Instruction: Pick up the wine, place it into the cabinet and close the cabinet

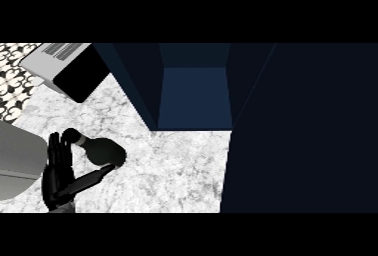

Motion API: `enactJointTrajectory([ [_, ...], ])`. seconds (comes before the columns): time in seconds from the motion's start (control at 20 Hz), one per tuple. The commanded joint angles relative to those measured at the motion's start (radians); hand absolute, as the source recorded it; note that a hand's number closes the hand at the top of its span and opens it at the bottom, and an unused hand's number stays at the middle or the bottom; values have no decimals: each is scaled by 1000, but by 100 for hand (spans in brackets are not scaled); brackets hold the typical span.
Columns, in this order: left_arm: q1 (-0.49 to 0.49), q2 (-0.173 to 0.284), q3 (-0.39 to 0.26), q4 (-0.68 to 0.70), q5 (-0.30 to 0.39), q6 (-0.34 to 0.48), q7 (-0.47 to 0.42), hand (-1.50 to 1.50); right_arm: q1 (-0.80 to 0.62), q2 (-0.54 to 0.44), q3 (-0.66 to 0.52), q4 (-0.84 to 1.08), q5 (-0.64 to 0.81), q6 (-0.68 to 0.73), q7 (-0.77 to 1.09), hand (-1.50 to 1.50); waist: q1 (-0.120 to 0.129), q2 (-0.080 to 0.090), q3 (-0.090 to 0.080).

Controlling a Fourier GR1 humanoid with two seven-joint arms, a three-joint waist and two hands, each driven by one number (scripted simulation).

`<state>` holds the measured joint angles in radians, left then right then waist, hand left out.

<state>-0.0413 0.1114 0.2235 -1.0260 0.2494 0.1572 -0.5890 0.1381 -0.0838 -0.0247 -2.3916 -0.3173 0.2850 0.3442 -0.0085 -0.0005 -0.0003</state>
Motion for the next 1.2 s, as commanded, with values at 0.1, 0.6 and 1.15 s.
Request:
enactJointTrajectory([
  [0.1,-88,18,29,181,8,-44,-68,-150,69,6,-3,-140,-51,5,33,-150,0,0,0],
  [0.6,-204,-19,62,362,77,-170,-120,150,-57,-58,-94,-74,-140,-23,84,-150,1,1,0],
  [1.15,-308,-4,46,649,-13,-180,-355,150,-40,0,-1,-101,-58,-50,91,-150,-4,3,-1],
])
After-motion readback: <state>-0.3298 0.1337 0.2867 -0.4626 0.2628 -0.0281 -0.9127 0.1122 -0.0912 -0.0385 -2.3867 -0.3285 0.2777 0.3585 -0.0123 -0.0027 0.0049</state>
